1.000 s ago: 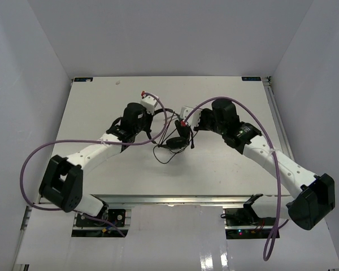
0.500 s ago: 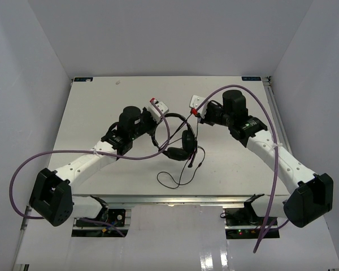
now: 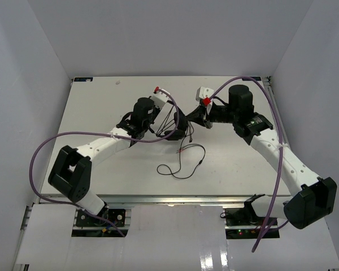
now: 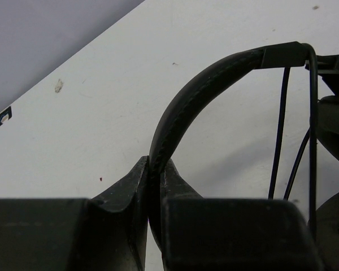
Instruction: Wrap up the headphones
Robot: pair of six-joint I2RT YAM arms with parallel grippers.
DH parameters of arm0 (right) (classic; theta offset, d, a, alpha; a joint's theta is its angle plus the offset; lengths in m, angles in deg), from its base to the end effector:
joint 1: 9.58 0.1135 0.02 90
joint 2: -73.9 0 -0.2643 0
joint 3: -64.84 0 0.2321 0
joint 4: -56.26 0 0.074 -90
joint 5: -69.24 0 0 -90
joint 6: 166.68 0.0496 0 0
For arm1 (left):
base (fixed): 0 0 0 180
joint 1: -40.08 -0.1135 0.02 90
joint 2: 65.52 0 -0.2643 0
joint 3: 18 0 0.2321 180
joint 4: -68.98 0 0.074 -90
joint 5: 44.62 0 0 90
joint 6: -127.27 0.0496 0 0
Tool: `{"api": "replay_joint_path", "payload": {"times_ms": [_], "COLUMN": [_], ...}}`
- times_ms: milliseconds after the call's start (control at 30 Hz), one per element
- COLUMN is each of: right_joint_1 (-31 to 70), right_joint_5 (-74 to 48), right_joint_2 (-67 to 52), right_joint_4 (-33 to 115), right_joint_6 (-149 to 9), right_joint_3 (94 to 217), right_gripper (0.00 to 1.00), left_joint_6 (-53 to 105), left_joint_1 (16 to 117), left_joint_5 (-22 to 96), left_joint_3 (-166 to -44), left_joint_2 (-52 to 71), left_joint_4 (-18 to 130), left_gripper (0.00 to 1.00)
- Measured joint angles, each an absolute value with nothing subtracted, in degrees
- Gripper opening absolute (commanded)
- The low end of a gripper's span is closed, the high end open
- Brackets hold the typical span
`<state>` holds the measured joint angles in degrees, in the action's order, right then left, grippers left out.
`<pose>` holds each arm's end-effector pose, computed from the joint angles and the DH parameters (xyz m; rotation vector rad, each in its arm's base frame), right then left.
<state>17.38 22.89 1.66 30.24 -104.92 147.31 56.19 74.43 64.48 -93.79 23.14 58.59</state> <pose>0.2283 0.1545 0.3765 -1.2752 1.2998 0.6831 0.2991 -0.1847 0.2783 0.6791 1.8346 0.1522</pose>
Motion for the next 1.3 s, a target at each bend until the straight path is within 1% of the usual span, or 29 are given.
{"api": "replay_joint_path", "payload": {"times_ms": [133,267,400,533,700,800,1033,1300], "right_joint_1": [17.38,17.38,17.39,17.42,17.42,17.45,17.4,17.38], "right_joint_5": [25.76,25.29,22.71,16.44,8.92,6.66,4.79,5.86], "right_joint_2": [2.77,3.37,3.88,4.15,4.19,3.69,-1.22,-5.88], "right_joint_4": [30.9,30.49,28.2,26.08,24.37,24.25,26.6,32.56], "right_joint_6": [-101.02,-99.93,-100.42,-103.42,-109.02,-112.17,-115.91,-112.82], "right_joint_3": [146.74,146.67,146.88,147.64,147.85,147.9,148.81,149.4], "right_gripper": [0.08,0.08,0.08,0.08,0.08,0.08,0.08,0.08], "left_joint_6": [54.84,54.81,54.94,55.15,56.35,57.93,61.26,58.31], "left_joint_1": [74.42,74.27,73.32,72.59,72.6,72.64,72.48,73.78], "left_joint_5": [68.8,71.8,72.67,71.54,65.86,61.95,52.96,38.08], "left_joint_3": [-96.64,-97.4,-97.43,-96.43,-91.84,-86.91,-81.76,-81.4], "left_joint_2": [26.17,26.97,26.98,26.45,22.91,17.7,8.64,6.44], "left_joint_4": [58.25,58.37,58.72,59.18,60.16,61.65,62.71,59.18], "left_gripper": [0.0,0.0,0.0,0.0,0.0,0.0,0.0,0.0]}}
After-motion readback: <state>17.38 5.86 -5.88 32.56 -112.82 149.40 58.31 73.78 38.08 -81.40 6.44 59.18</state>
